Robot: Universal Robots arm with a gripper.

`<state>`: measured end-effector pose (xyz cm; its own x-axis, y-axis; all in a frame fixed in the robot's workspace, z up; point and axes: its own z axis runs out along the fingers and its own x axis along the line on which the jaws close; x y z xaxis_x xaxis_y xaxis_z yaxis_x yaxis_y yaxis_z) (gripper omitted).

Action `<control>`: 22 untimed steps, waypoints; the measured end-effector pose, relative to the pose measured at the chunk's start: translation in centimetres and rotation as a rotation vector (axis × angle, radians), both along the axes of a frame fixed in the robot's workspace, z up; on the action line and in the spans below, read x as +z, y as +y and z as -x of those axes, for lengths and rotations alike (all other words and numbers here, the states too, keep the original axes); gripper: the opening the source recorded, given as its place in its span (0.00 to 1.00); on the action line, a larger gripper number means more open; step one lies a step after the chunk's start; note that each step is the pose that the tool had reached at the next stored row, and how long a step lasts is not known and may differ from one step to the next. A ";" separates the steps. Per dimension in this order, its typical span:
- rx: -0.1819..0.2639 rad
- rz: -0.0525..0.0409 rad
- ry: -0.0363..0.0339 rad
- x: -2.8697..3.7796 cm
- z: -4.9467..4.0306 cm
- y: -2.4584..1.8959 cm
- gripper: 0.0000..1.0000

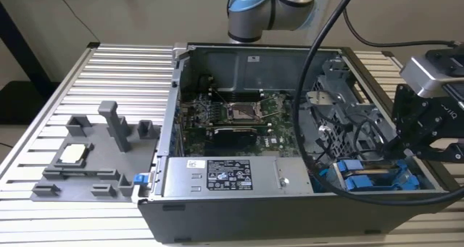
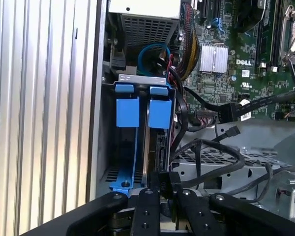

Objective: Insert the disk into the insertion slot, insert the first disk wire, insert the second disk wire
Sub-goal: 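Insert the first disk wire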

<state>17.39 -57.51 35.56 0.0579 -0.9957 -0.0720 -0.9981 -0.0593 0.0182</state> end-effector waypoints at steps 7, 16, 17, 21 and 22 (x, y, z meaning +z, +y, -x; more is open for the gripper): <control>-0.017 -0.0328 -0.0003 -0.35 0.00 0.01 0.19; -0.018 -0.0330 0.0016 -0.81 -0.01 -0.51 0.19; -0.019 -0.0327 0.0016 -0.86 -0.01 -0.52 0.19; -0.020 -0.0327 0.0015 -1.08 -0.04 -0.52 0.19; -0.021 -0.0328 0.0015 -1.15 -0.04 -0.52 0.19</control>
